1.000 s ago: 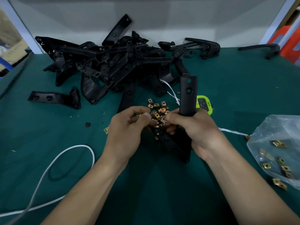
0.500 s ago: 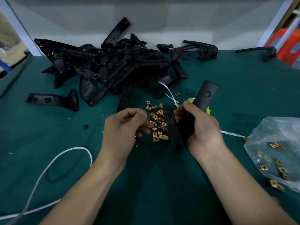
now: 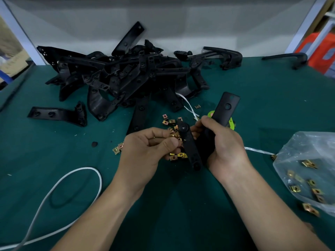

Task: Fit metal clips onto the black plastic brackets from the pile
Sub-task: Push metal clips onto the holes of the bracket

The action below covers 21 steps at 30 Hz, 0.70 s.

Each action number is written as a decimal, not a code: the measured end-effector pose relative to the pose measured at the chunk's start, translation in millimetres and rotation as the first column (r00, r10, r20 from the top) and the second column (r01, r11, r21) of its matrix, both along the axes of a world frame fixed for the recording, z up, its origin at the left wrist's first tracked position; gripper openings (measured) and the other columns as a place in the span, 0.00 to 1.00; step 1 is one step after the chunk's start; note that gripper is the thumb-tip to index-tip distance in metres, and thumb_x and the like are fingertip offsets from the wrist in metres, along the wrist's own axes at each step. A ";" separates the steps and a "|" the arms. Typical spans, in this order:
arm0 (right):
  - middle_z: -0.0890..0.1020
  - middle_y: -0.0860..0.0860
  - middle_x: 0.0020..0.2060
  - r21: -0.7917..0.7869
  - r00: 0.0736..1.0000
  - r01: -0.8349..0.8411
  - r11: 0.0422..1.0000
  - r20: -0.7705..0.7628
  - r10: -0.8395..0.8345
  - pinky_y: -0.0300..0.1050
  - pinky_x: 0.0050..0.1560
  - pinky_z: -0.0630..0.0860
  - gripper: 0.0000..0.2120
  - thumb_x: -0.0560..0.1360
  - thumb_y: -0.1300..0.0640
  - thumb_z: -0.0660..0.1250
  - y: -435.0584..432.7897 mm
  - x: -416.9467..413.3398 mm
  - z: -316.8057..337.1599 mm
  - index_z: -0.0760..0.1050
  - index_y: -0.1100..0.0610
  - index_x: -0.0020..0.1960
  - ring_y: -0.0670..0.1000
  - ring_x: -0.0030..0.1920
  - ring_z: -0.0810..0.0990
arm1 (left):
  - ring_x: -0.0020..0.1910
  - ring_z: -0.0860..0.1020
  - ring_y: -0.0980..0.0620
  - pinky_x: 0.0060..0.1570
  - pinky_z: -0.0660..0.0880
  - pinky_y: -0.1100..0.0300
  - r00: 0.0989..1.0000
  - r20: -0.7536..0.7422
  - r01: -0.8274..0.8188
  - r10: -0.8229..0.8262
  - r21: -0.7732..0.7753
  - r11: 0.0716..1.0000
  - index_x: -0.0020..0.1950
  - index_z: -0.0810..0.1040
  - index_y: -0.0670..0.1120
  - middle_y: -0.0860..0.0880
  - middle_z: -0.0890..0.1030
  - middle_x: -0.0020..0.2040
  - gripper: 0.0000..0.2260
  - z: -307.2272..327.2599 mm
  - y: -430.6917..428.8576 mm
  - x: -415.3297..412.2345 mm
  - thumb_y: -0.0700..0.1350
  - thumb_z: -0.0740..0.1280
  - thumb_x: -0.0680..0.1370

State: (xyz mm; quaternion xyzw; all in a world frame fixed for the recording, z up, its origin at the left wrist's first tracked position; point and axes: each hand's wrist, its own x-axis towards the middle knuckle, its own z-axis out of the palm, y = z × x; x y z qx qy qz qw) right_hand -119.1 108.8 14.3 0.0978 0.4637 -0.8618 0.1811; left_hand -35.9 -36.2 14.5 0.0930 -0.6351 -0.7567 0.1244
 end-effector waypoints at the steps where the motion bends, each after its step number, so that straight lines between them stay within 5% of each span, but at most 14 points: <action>1: 0.83 0.56 0.33 0.003 1.000 -0.008 1.000 0.002 0.008 0.42 0.34 0.79 0.17 0.77 0.59 0.70 -0.4 0.5 0.3 0.82 0.57 0.30 0.52 0.32 0.81 | 0.34 0.84 0.53 0.31 0.75 0.68 1.000 0.004 -0.003 0.003 -0.013 1.000 0.44 0.82 0.39 0.42 0.87 0.39 0.08 0.0 0.4 0.4 0.43 0.74 0.71; 7: 0.82 0.58 0.34 0.009 1.000 -0.013 1.000 0.014 0.013 0.42 0.34 0.79 0.13 0.78 0.59 0.70 1.1 0.2 1.2 0.81 0.60 0.35 0.53 0.32 0.80 | 0.33 0.82 0.51 0.32 0.73 0.67 1.000 0.025 -0.012 0.017 -0.182 0.983 0.39 0.84 0.47 0.45 0.86 0.37 0.10 -2.0 -0.2 -0.4 0.40 0.69 0.80; 14: 0.83 0.58 0.35 0.051 1.000 -0.019 0.999 0.005 0.019 0.45 0.38 0.80 0.11 0.78 0.59 0.70 1.4 0.3 1.1 0.80 0.61 0.37 0.52 0.31 0.80 | 0.31 0.77 0.58 0.35 0.71 0.70 1.000 0.029 0.004 0.009 -0.409 0.913 0.39 0.86 0.52 0.49 0.82 0.31 0.10 -2.4 -2.4 1.2 0.42 0.72 0.79; 21: 0.83 0.58 0.35 0.099 0.998 -0.048 0.994 -0.025 0.051 0.45 0.36 0.80 0.13 0.78 0.59 0.70 1.5 1.2 3.5 0.81 0.59 0.34 0.52 0.31 0.80 | 0.31 0.78 0.59 0.34 0.71 0.72 0.999 0.034 0.015 -0.003 -0.388 0.921 0.42 0.88 0.53 0.50 0.84 0.33 0.11 -3.4 -1.9 0.7 0.38 0.71 0.79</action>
